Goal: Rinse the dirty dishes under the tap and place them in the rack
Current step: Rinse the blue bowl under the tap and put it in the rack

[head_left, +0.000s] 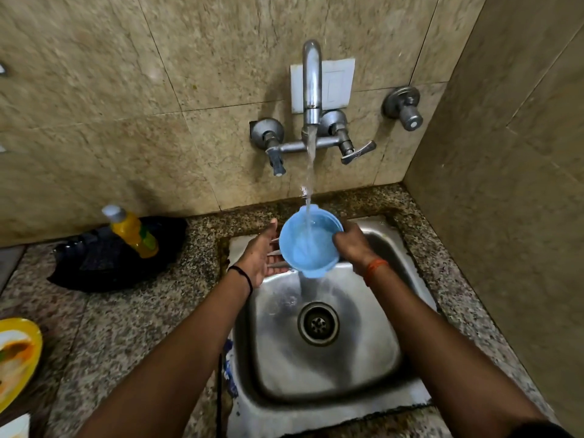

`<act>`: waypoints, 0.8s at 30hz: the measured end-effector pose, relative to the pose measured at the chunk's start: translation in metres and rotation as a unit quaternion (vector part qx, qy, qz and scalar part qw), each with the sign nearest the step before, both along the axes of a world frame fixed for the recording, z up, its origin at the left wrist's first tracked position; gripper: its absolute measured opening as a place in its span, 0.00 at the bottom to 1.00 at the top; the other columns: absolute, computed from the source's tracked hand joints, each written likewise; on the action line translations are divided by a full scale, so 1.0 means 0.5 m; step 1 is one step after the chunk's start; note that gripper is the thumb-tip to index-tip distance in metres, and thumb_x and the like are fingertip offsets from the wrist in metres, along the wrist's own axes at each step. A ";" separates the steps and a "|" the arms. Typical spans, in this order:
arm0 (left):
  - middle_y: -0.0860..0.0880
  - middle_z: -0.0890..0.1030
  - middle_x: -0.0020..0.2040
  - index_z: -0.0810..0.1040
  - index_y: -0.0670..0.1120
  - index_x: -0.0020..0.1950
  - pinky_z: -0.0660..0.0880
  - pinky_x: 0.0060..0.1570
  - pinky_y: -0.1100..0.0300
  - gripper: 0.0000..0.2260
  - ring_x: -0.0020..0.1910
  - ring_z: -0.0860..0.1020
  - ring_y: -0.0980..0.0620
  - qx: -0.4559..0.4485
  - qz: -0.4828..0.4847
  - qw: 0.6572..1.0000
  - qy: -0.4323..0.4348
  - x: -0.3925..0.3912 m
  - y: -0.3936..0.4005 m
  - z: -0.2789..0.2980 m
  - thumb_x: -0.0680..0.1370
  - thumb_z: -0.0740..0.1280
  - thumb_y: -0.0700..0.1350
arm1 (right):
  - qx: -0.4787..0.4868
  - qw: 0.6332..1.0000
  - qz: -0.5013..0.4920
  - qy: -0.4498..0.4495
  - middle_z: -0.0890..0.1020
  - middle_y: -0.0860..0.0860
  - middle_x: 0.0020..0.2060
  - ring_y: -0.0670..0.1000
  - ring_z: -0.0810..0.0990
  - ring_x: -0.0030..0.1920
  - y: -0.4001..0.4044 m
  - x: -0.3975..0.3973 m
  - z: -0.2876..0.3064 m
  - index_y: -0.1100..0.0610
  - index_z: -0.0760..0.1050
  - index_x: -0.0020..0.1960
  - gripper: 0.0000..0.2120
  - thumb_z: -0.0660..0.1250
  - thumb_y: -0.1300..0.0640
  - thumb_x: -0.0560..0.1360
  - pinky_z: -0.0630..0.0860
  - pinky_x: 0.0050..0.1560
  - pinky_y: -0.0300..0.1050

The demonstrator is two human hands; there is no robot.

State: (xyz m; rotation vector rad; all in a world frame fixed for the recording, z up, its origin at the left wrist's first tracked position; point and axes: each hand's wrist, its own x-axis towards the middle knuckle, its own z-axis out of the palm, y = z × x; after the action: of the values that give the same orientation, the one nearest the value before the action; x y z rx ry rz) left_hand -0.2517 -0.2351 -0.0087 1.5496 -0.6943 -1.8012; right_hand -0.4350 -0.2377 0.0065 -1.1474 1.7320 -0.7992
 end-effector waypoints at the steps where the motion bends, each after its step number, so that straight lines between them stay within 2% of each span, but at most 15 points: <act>1: 0.44 0.81 0.53 0.77 0.50 0.53 0.78 0.39 0.54 0.20 0.46 0.81 0.45 -0.002 0.001 1.000 -0.006 0.003 0.002 0.003 0.77 0.59 0.64 | 0.008 1.000 -0.005 0.001 0.82 0.56 0.49 0.58 0.80 0.53 0.000 -0.006 -0.008 0.55 0.79 0.54 0.19 0.57 0.64 0.67 0.75 0.50 0.47; 3: 0.45 0.81 0.52 0.77 0.49 0.54 0.77 0.41 0.55 0.19 0.45 0.80 0.46 -0.004 -0.004 1.000 -0.017 0.009 0.004 0.007 0.78 0.59 0.63 | 0.000 0.998 -0.049 0.040 0.82 0.59 0.52 0.59 0.80 0.53 0.000 -0.012 -0.009 0.58 0.78 0.55 0.19 0.58 0.64 0.68 0.75 0.50 0.47; 5: 0.44 0.80 0.55 0.77 0.48 0.58 0.77 0.45 0.54 0.20 0.49 0.80 0.45 -0.011 -0.019 0.999 -0.034 0.012 0.005 0.004 0.78 0.59 0.62 | -0.015 0.994 -0.082 0.071 0.81 0.59 0.55 0.60 0.79 0.54 -0.003 -0.013 -0.014 0.57 0.77 0.60 0.21 0.58 0.64 0.69 0.77 0.53 0.49; 7: 0.43 0.80 0.55 0.77 0.47 0.61 0.77 0.48 0.53 0.20 0.49 0.79 0.45 -0.020 -0.039 0.998 -0.053 0.007 0.010 0.003 0.78 0.61 0.60 | -0.005 0.999 -0.034 0.024 0.81 0.58 0.54 0.59 0.79 0.54 -0.003 -0.008 -0.020 0.58 0.77 0.60 0.21 0.57 0.67 0.70 0.77 0.52 0.50; 9: 0.44 0.80 0.53 0.78 0.47 0.57 0.77 0.50 0.52 0.16 0.46 0.79 0.46 -0.028 -0.041 0.997 -0.060 0.001 0.013 0.007 0.78 0.63 0.57 | 0.010 1.000 0.020 -0.003 0.82 0.58 0.52 0.59 0.80 0.53 0.002 -0.010 -0.023 0.57 0.79 0.57 0.23 0.55 0.70 0.69 0.77 0.49 0.49; 11: 0.45 0.81 0.52 0.79 0.48 0.56 0.76 0.53 0.50 0.13 0.46 0.79 0.47 -0.029 -0.046 0.997 -0.063 0.001 0.015 0.009 0.78 0.64 0.55 | 0.006 1.000 0.011 0.009 0.82 0.57 0.51 0.58 0.80 0.53 0.000 -0.016 -0.021 0.59 0.79 0.57 0.22 0.56 0.70 0.70 0.74 0.49 0.46; 13: 0.45 0.81 0.55 0.78 0.48 0.59 0.75 0.55 0.49 0.14 0.50 0.80 0.47 -0.028 -0.053 0.995 -0.074 0.004 0.018 0.009 0.78 0.64 0.53 | -0.004 0.998 -0.036 0.042 0.82 0.57 0.52 0.58 0.79 0.53 -0.002 -0.017 -0.018 0.59 0.78 0.58 0.20 0.57 0.68 0.70 0.73 0.49 0.45; 15: 0.45 0.81 0.56 0.78 0.50 0.58 0.75 0.54 0.51 0.11 0.49 0.80 0.48 -0.032 -0.061 0.994 -0.089 0.004 0.025 0.011 0.78 0.65 0.52 | 0.005 0.999 -0.037 0.003 0.81 0.57 0.51 0.58 0.79 0.53 -0.004 -0.015 -0.019 0.57 0.77 0.58 0.21 0.57 0.65 0.69 0.75 0.48 0.47; 17: 0.47 0.82 0.51 0.77 0.52 0.56 0.76 0.45 0.58 0.08 0.43 0.80 0.51 -0.061 -0.052 0.993 -0.088 -0.005 0.031 0.017 0.78 0.67 0.47 | 0.034 0.998 0.002 -0.056 0.81 0.58 0.49 0.60 0.80 0.48 -0.002 -0.013 -0.026 0.55 0.77 0.56 0.20 0.56 0.67 0.69 0.78 0.40 0.49; 18: 0.48 0.81 0.50 0.76 0.51 0.59 0.76 0.42 0.60 0.10 0.42 0.79 0.52 -0.086 -0.042 0.991 -0.093 -0.010 0.034 0.021 0.78 0.67 0.44 | 0.048 0.996 0.009 -0.078 0.81 0.57 0.48 0.59 0.79 0.45 -0.001 -0.014 -0.030 0.54 0.77 0.56 0.21 0.55 0.69 0.70 0.78 0.36 0.48; 20: 0.49 0.80 0.55 0.75 0.47 0.65 0.76 0.47 0.60 0.18 0.47 0.79 0.53 -0.175 -0.035 0.970 -0.167 -0.015 0.033 0.013 0.76 0.70 0.41 | 0.049 0.995 -0.018 -0.080 0.80 0.57 0.48 0.59 0.78 0.46 -0.001 -0.018 -0.038 0.56 0.78 0.58 0.22 0.55 0.71 0.71 0.79 0.37 0.51; 21: 0.50 0.79 0.58 0.74 0.47 0.66 0.75 0.50 0.61 0.20 0.51 0.78 0.53 -0.226 -0.043 0.947 -0.223 -0.014 0.033 0.007 0.75 0.71 0.42 | 0.039 0.996 -0.047 -0.067 0.81 0.58 0.49 0.61 0.79 0.48 -0.004 -0.021 -0.040 0.57 0.78 0.58 0.22 0.55 0.70 0.71 0.80 0.43 0.55; 23: 0.50 0.78 0.61 0.76 0.47 0.65 0.73 0.54 0.62 0.21 0.56 0.78 0.53 -0.320 -0.088 0.889 -0.317 -0.008 0.038 -0.004 0.72 0.74 0.45 | 0.031 0.991 -0.114 -0.059 0.82 0.57 0.50 0.62 0.80 0.52 -0.008 -0.028 -0.048 0.57 0.79 0.58 0.21 0.56 0.68 0.70 0.79 0.53 0.58; 24: 0.50 0.78 0.61 0.77 0.48 0.63 0.72 0.56 0.62 0.21 0.58 0.77 0.53 -0.367 -0.125 0.852 -0.353 -0.007 0.044 -0.006 0.72 0.74 0.47 | 0.031 0.989 -0.134 -0.055 0.82 0.57 0.52 0.61 0.80 0.53 -0.010 -0.030 -0.050 0.56 0.79 0.58 0.20 0.57 0.67 0.70 0.79 0.55 0.58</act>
State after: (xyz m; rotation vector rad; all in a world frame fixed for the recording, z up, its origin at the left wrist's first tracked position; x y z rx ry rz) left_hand -0.2554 -0.2130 -0.0120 1.5621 -1.7583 -0.8447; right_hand -0.4502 -0.2426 -0.0187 -0.8222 1.8268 -0.9465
